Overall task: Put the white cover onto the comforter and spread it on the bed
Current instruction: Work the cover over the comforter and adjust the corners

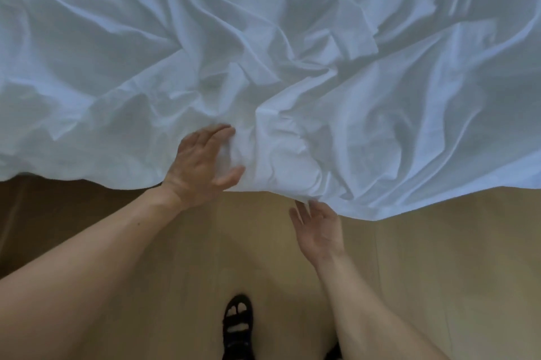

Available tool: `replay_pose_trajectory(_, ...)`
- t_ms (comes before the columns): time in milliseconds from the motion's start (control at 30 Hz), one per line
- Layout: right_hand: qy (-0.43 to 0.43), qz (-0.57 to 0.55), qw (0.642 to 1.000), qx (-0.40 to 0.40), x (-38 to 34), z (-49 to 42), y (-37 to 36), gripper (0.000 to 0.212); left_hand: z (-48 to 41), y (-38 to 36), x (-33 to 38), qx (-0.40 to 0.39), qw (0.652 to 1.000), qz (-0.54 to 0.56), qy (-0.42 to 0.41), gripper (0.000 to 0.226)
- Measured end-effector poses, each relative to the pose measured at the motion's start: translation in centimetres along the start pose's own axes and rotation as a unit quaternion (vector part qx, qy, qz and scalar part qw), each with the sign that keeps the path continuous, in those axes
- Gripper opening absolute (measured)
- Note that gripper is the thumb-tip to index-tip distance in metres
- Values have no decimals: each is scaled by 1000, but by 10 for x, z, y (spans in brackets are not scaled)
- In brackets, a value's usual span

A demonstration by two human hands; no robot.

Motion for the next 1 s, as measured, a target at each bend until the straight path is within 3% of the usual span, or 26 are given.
replay_pose_trajectory(200, 54, 121, 991, 29, 61, -42, -44, 41, -13, 4, -37, -11, 998, -32, -51, 83)
replay_pose_trajectory(367, 116, 103, 984, 85, 97, 7, -22, 18, -24, 7, -70, -68, 995, -65, -34, 83)
replay_pose_trajectory(500, 106, 174, 971, 125, 125, 58, 27, 22, -28, 4, -81, -109, 987, -111, -39, 84)
replay_pose_trajectory(633, 121, 111, 979, 125, 131, 74, 20, 22, -38, 13, -95, -90, 983, -156, 20, 80)
replay_pose_trajectory(700, 124, 62, 986, 97, 132, 70, 11, 23, -43, 19, -100, -81, 983, -161, 36, 76)
replay_pose_trajectory(833, 107, -67, 990, -55, 134, 49, -49, 50, -37, 20, -93, -105, 968, -227, -25, 37)
replay_pose_trajectory(1000, 100, -80, 990, -53, 150, 24, -98, 40, -37, 30, -95, -26, 992, -124, -23, 35)
Point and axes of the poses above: each hand's wrist, its own z-axis away from the middle knuckle, its own y-axis out of the back of the hand, x = y × z, the point moved 1 cm from there along -z, towards the middle knuckle, and after that the axes turned 13 degrees about y, right-handed, at the moved point
